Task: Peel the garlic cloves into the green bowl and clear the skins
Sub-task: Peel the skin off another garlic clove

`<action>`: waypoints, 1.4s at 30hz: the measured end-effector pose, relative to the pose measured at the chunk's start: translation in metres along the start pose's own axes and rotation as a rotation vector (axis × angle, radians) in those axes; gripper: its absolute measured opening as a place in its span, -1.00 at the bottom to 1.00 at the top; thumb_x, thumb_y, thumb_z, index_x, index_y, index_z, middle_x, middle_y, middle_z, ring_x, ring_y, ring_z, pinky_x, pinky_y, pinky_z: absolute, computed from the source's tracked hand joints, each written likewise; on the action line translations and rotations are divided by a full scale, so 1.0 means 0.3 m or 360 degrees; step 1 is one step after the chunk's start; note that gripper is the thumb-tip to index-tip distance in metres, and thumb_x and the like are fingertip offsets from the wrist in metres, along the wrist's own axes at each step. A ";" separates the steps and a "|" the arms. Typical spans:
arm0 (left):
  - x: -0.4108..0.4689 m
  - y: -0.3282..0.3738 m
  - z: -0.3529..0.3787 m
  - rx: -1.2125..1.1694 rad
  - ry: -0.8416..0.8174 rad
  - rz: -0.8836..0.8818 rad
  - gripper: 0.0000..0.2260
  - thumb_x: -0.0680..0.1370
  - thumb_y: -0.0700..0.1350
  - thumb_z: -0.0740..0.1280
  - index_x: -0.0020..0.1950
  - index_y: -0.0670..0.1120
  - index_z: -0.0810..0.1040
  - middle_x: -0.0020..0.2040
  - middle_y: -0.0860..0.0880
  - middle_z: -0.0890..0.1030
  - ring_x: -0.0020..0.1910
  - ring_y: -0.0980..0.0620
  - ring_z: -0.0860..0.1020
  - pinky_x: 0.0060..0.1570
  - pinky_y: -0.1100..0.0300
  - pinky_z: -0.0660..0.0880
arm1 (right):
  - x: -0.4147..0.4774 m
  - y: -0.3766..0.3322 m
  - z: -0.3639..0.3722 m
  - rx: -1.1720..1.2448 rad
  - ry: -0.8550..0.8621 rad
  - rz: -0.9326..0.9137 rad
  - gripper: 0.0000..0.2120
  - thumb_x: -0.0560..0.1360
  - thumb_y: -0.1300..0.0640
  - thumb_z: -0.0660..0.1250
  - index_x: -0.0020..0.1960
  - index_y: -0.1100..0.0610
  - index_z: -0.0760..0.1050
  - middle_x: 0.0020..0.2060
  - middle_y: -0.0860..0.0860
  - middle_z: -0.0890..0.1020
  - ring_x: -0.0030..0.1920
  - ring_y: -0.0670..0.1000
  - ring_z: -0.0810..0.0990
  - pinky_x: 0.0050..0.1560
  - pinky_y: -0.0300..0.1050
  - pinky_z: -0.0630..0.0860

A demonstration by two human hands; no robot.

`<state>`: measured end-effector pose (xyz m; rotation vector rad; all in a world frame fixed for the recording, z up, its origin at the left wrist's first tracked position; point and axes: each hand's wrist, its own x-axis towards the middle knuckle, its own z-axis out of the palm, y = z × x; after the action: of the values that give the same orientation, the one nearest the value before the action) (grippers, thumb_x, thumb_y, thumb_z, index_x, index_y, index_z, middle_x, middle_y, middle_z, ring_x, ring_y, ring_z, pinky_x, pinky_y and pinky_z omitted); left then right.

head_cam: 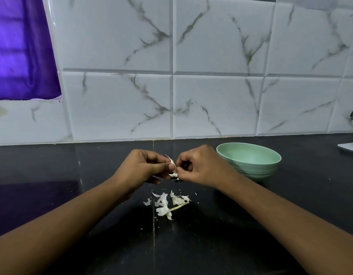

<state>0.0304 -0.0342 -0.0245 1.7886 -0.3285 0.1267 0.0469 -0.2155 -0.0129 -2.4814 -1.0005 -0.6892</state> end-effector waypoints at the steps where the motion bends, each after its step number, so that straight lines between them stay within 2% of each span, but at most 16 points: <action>1: 0.000 0.000 0.000 -0.0003 -0.0002 -0.0001 -0.93 0.42 -0.21 0.47 -0.14 -0.19 0.67 -0.30 -0.06 0.68 -0.31 0.08 0.65 -0.39 0.32 0.50 | -0.001 -0.003 0.009 -0.0058 0.0040 -0.0028 -0.80 0.37 0.00 0.32 -0.22 0.12 0.62 -0.38 0.01 0.65 -0.32 0.02 0.61 -0.30 -0.26 0.30; 3: -0.001 0.001 0.004 -0.0009 -0.0003 0.0004 -0.92 0.42 -0.21 0.46 -0.13 -0.21 0.67 -0.31 -0.07 0.68 -0.33 0.09 0.64 -0.40 0.32 0.49 | -0.001 -0.007 0.027 -0.0171 0.0102 -0.0092 -0.78 0.31 -0.01 0.26 -0.27 0.12 0.59 -0.41 0.01 0.63 -0.35 0.06 0.59 -0.29 -0.23 0.30; 7: -0.002 0.003 0.005 -0.0049 0.0011 0.0026 -0.89 0.42 -0.21 0.46 -0.12 -0.24 0.66 -0.31 -0.13 0.67 -0.34 0.08 0.63 -0.41 0.33 0.49 | 0.001 -0.010 0.045 -0.0205 0.0234 -0.0107 -0.81 0.28 0.02 0.26 -0.32 0.13 0.54 -0.45 0.02 0.59 -0.41 0.08 0.55 -0.34 -0.16 0.40; 14: -0.004 0.004 0.001 -0.0060 -0.0026 0.0058 -0.93 0.46 -0.23 0.42 -0.10 -0.22 0.66 -0.32 -0.11 0.67 -0.32 0.09 0.64 -0.40 0.31 0.51 | -0.002 -0.001 0.049 0.0104 0.0260 0.0095 -0.92 0.28 0.08 0.41 -0.34 0.05 0.53 -0.50 -0.11 0.50 -0.41 -0.08 0.51 -0.30 -0.16 0.44; 19: 0.002 0.005 -0.003 -0.0078 -0.0057 0.0055 -0.92 0.46 -0.25 0.41 -0.08 -0.21 0.65 -0.24 -0.12 0.69 -0.30 0.07 0.65 -0.40 0.30 0.52 | 0.005 0.008 0.047 0.0376 0.0217 0.0303 -0.84 0.27 0.16 0.43 -0.40 -0.02 0.48 -0.53 -0.10 0.52 -0.46 -0.14 0.48 -0.33 -0.19 0.45; 23: 0.003 0.002 -0.003 -0.0093 -0.0079 0.0048 -0.94 0.48 -0.27 0.39 -0.08 -0.19 0.63 -0.22 -0.11 0.69 -0.29 0.07 0.65 -0.40 0.30 0.52 | 0.008 0.017 0.041 0.0619 0.0114 0.0405 -0.81 0.33 0.22 0.41 -0.39 0.00 0.51 -0.51 -0.06 0.55 -0.46 -0.06 0.58 -0.34 -0.09 0.54; 25: 0.004 0.001 -0.003 -0.0107 -0.0091 0.0049 -0.94 0.49 -0.27 0.38 -0.08 -0.18 0.63 -0.22 -0.11 0.69 -0.29 0.08 0.65 -0.40 0.30 0.52 | 0.008 0.022 0.041 0.0753 0.0054 0.0436 -0.80 0.37 0.25 0.41 -0.37 0.02 0.52 -0.49 -0.05 0.55 -0.48 -0.05 0.59 -0.33 -0.09 0.54; 29: 0.004 0.000 -0.001 -0.0172 -0.0108 0.0052 -0.92 0.50 -0.29 0.36 -0.04 -0.21 0.62 -0.22 -0.09 0.69 -0.29 0.09 0.64 -0.39 0.30 0.52 | 0.005 0.035 0.046 0.1063 -0.0042 0.0477 -0.81 0.46 0.27 0.36 -0.30 0.07 0.53 -0.48 -0.06 0.56 -0.50 -0.09 0.55 -0.25 0.07 0.51; 33: 0.005 -0.003 -0.002 -0.0214 -0.0093 0.0029 -0.88 0.50 -0.28 0.35 0.01 -0.24 0.60 -0.21 -0.07 0.69 -0.30 0.10 0.64 -0.39 0.30 0.52 | 0.002 0.024 0.041 0.1292 -0.0089 0.0516 -0.82 0.51 0.30 0.30 -0.25 0.14 0.52 -0.49 -0.04 0.56 -0.54 -0.10 0.49 -0.35 -0.07 0.51; 36: 0.008 -0.005 -0.009 -0.0213 -0.0060 0.0018 -0.90 0.50 -0.29 0.35 0.00 -0.22 0.60 -0.22 -0.06 0.69 -0.32 0.10 0.63 -0.40 0.30 0.52 | 0.000 0.019 0.029 0.1382 -0.0106 0.0524 -0.87 0.51 0.23 0.35 -0.22 0.15 0.53 -0.42 0.01 0.57 -0.50 -0.08 0.50 -0.43 -0.15 0.54; 38: 0.008 -0.006 -0.010 -0.0191 -0.0052 0.0023 -0.91 0.49 -0.28 0.36 -0.02 -0.21 0.61 -0.24 -0.06 0.69 -0.32 0.10 0.64 -0.40 0.30 0.53 | -0.002 0.020 0.030 0.1386 -0.0117 0.0513 -0.90 0.48 0.18 0.39 -0.21 0.14 0.53 -0.42 -0.01 0.59 -0.48 -0.08 0.52 -0.41 -0.16 0.54; 42: 0.009 -0.007 -0.009 -0.0170 -0.0055 0.0026 -0.94 0.49 -0.29 0.36 -0.06 -0.19 0.60 -0.24 -0.07 0.69 -0.32 0.09 0.64 -0.39 0.28 0.54 | 0.000 0.027 0.034 0.1383 -0.0103 0.0515 -0.92 0.49 0.23 0.38 -0.18 0.17 0.54 -0.41 -0.01 0.62 -0.45 -0.09 0.57 -0.38 -0.14 0.51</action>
<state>0.0337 -0.0317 -0.0252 1.6841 -0.3680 0.0883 0.0557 -0.2158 -0.0225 -1.8173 -0.6793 -0.0310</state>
